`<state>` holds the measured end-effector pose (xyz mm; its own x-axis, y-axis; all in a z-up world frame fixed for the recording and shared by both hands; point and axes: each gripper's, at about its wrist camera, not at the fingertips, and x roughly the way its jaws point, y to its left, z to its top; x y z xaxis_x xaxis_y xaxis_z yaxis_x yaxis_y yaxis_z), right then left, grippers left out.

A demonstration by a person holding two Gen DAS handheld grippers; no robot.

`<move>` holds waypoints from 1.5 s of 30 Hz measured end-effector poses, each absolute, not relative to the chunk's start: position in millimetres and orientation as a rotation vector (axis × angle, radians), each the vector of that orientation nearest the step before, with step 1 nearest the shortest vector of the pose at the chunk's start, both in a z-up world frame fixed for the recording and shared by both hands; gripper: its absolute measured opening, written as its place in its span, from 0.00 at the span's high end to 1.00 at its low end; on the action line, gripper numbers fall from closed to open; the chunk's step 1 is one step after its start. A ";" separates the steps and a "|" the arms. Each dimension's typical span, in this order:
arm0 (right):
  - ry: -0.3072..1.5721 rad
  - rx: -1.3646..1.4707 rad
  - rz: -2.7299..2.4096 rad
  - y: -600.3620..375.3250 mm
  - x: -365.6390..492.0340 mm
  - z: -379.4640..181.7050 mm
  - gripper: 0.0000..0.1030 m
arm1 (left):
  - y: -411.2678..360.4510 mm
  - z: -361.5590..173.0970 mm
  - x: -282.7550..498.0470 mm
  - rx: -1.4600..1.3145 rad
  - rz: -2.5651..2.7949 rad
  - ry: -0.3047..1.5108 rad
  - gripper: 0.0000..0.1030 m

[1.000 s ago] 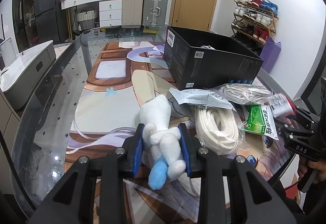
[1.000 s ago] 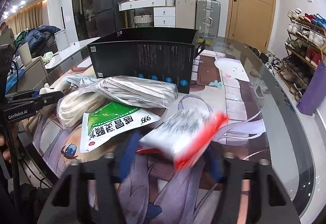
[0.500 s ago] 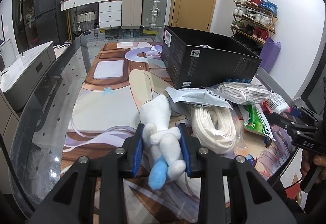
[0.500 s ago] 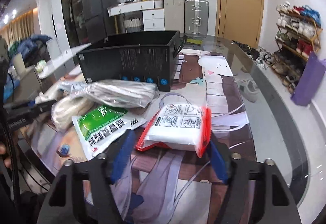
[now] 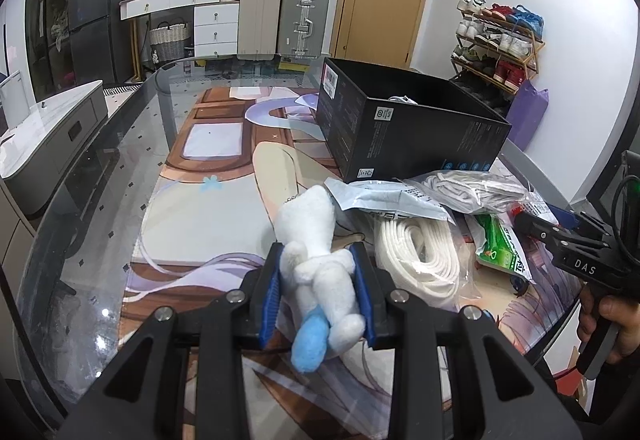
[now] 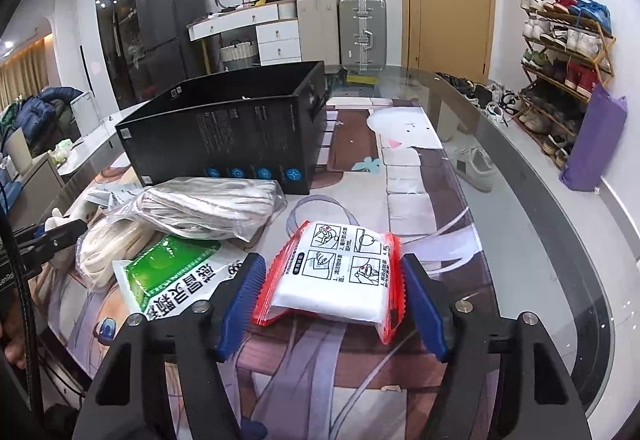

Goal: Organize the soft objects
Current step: 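Grasp the white-red packet with the right gripper while the left gripper holds the plush toy, then carry the plush toy and packet over the black box with both grippers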

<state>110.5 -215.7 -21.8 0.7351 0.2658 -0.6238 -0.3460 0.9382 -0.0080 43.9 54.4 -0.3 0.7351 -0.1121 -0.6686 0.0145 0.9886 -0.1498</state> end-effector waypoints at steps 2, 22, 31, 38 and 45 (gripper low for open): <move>0.662 -0.123 0.339 -216.5 109.9 -20.2 0.43 | 54.3 0.8 43.0 -0.139 -0.069 0.741 0.70; 0.485 -0.064 0.403 -223.1 70.7 22.4 0.45 | 46.7 24.7 35.4 -0.146 -0.077 0.656 0.70; 0.444 -0.077 0.440 -198.4 80.7 41.2 0.45 | 43.8 40.1 47.1 -0.146 -0.100 0.609 0.70; 0.443 -0.112 0.428 -176.2 105.8 53.9 0.45 | 38.5 55.1 67.3 -0.126 -0.106 0.576 0.70; 0.424 -0.122 0.440 -162.5 130.1 63.3 0.45 | 38.5 65.2 93.5 -0.118 -0.107 0.557 0.70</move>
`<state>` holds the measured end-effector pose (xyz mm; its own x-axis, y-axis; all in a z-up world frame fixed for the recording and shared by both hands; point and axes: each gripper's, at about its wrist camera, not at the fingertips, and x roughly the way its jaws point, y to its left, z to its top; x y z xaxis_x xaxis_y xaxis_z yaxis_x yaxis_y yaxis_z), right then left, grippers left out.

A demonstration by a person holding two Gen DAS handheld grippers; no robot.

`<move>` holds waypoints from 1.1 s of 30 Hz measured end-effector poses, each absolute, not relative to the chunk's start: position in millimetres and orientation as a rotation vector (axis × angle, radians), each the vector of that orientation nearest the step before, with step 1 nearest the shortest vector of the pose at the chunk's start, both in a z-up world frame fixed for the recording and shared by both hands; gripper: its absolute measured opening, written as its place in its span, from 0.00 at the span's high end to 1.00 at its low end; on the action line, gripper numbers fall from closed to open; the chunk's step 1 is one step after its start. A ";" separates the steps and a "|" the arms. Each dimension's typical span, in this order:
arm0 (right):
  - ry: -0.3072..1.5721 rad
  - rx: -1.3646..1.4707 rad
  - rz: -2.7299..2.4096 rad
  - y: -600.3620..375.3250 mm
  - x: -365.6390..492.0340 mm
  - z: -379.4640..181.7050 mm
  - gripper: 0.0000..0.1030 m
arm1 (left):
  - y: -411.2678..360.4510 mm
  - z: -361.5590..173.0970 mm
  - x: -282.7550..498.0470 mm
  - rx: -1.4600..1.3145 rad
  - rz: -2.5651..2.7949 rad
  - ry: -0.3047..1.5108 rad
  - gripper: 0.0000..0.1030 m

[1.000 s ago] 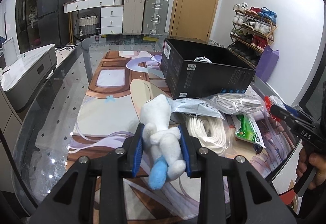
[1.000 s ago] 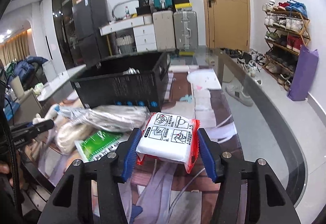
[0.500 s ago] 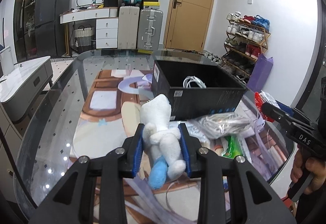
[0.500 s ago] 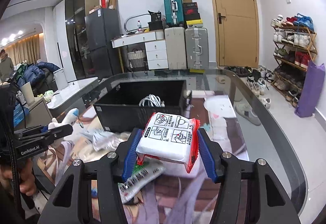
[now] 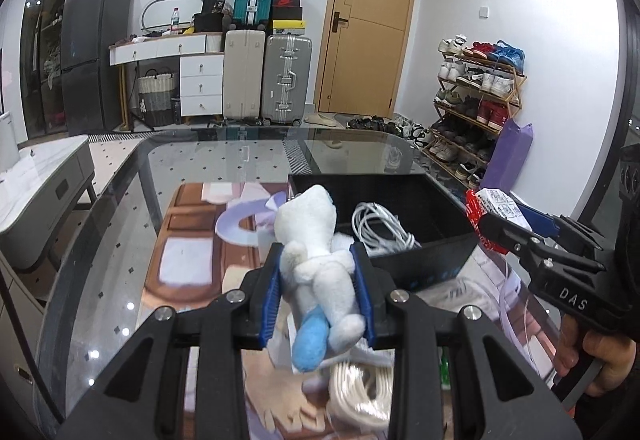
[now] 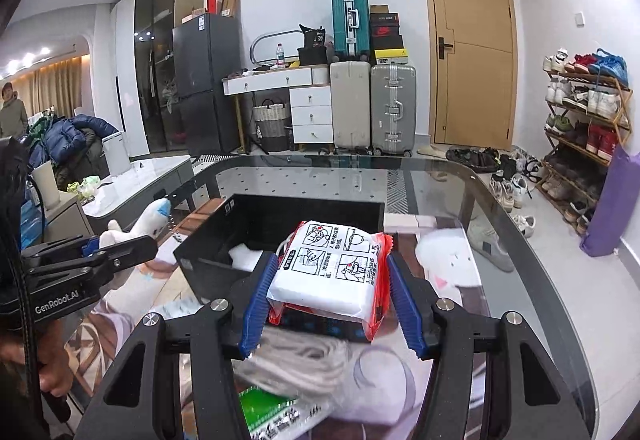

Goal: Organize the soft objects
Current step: 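Carry the plush toy and packet over the black box with both grippers, then release the plush toy and packet into the black box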

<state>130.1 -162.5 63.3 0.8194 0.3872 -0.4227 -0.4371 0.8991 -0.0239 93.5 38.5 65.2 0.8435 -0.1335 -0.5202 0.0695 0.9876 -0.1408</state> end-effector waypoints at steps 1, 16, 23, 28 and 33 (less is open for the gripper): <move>0.423 -0.125 0.441 -160.8 133.2 64.2 0.45 | 38.4 66.2 97.0 -0.116 -0.106 0.557 0.70; 0.428 -0.151 0.448 -142.5 175.0 71.5 0.45 | 32.4 71.8 143.8 -0.106 -0.115 0.557 0.70; 0.451 -0.169 0.457 -130.6 195.6 67.5 0.45 | 23.5 64.9 163.2 -0.103 -0.146 0.587 0.70; 0.461 -0.179 0.476 -123.2 202.3 62.5 0.45 | 19.4 57.3 172.4 -0.100 -0.154 0.612 0.70; 0.465 -0.189 0.482 -118.7 210.4 59.3 0.45 | 16.0 53.8 178.0 -0.097 -0.161 0.626 0.70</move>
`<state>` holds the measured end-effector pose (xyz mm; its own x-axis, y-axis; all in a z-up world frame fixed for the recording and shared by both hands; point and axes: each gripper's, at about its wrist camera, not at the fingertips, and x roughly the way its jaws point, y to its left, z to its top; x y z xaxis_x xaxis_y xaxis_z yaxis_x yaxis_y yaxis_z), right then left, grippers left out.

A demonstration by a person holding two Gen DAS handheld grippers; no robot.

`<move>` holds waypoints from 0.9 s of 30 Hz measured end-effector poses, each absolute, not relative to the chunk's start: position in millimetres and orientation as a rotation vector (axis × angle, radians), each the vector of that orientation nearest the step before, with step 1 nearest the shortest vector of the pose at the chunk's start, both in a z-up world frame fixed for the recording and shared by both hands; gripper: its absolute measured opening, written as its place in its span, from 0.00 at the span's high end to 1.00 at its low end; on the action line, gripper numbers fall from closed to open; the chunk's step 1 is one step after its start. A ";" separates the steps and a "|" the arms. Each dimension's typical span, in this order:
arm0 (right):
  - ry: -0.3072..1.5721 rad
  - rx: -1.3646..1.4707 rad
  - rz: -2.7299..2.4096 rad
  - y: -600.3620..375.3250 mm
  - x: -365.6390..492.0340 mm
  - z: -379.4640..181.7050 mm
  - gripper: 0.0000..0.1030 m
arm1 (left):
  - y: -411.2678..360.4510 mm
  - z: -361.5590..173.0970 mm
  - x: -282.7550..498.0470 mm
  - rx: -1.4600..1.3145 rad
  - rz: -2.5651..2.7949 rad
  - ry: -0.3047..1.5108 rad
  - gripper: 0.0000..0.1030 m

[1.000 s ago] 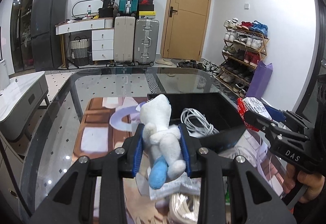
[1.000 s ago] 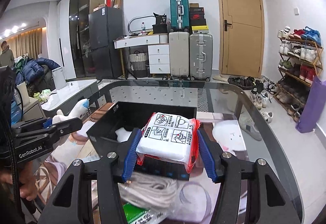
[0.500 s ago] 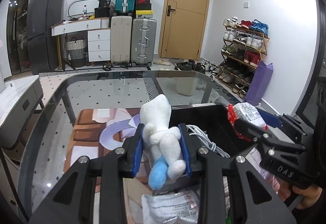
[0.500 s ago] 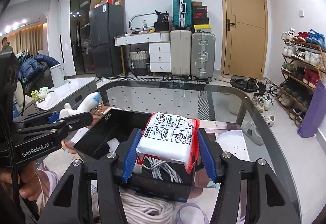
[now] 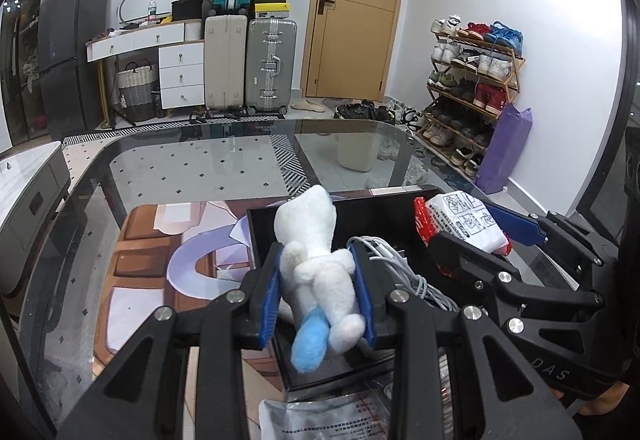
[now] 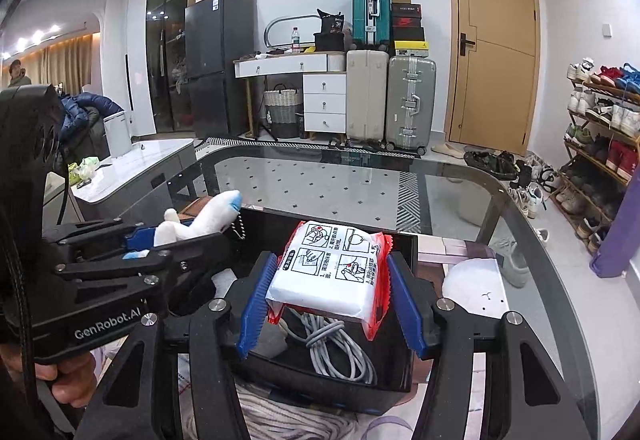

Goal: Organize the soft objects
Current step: 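Release the plush toy and packet into the black box, then move both grippers back toward the remaining items on the table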

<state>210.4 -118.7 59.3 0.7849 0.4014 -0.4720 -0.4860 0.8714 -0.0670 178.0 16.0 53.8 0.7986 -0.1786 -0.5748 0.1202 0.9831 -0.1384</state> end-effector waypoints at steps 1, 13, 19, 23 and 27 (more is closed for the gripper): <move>0.468 -0.189 0.480 -118.5 213.6 58.8 0.45 | 14.8 52.8 178.4 -0.093 -0.160 0.628 0.70; 0.447 -0.199 0.466 -142.6 186.7 57.2 0.06 | 11.9 59.5 160.2 -0.092 -0.196 0.609 0.35; 0.479 -0.159 0.454 -169.2 158.6 55.7 0.01 | 12.4 68.8 128.0 -0.103 -0.190 0.557 0.00; 0.490 -0.164 0.427 -176.0 143.8 50.1 0.01 | 16.5 68.5 112.8 -0.108 -0.156 0.561 0.00; 0.501 -0.151 0.424 -182.7 130.1 42.6 0.01 | 21.5 62.9 99.5 -0.114 -0.120 0.564 0.00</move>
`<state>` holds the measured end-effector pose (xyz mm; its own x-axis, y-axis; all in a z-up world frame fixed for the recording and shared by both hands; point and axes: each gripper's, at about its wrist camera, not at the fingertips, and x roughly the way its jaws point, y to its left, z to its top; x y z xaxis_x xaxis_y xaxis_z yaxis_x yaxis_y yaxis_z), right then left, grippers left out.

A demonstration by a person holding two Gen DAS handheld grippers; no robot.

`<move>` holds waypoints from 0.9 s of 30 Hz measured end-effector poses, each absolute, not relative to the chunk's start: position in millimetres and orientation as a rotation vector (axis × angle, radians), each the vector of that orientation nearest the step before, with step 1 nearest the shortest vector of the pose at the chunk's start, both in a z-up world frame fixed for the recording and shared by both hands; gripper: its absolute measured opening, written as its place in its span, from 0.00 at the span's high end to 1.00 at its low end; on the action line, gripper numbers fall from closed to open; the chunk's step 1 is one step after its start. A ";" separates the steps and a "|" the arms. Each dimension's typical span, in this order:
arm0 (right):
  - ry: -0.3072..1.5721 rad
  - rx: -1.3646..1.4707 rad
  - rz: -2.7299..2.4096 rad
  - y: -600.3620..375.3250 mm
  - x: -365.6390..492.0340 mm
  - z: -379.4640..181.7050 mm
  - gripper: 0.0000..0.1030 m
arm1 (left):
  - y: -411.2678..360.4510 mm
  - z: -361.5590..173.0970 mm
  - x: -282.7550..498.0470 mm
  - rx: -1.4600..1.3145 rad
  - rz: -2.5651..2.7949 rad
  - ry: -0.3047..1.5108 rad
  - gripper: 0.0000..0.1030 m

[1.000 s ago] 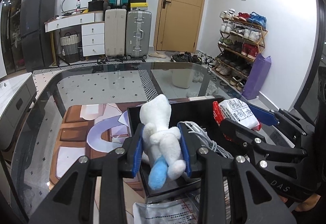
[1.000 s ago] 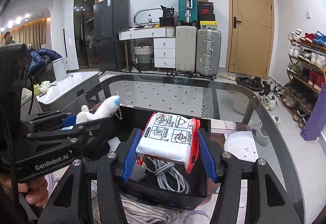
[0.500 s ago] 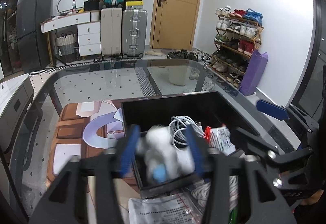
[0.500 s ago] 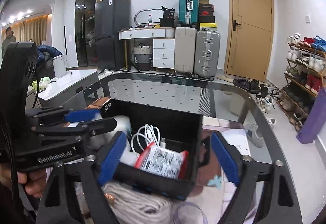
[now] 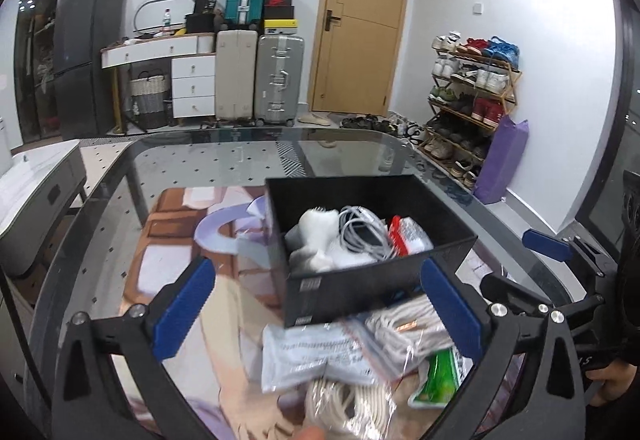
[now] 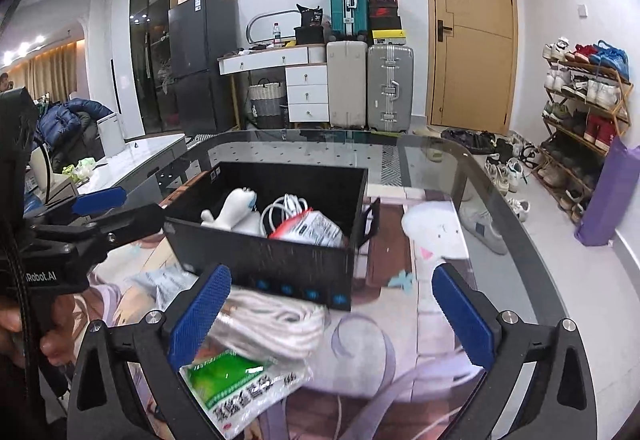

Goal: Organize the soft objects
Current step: 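Move both grippers back toward the remaining items on the table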

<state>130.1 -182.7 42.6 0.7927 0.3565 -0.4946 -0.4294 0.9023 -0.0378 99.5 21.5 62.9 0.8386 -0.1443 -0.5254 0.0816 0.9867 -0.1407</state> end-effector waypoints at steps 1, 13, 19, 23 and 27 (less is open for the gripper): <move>0.502 -0.153 0.423 -184.1 127.2 40.8 0.01 | 22.2 60.4 96.1 -0.112 -0.112 0.566 0.00; 0.548 -0.123 0.408 -194.2 111.3 20.3 0.01 | 26.6 31.1 75.7 -0.091 -0.054 0.613 0.00; 0.556 -0.120 0.413 -193.5 106.7 18.3 0.01 | 27.2 24.7 69.9 -0.090 -0.037 0.608 0.00; 0.584 -0.120 0.421 -193.9 102.6 7.2 0.01 | 29.6 22.8 66.5 -0.082 -0.028 0.610 0.00; 0.610 -0.122 0.436 -189.1 99.3 -1.4 0.01 | 30.9 20.9 63.7 -0.087 -0.034 0.632 0.00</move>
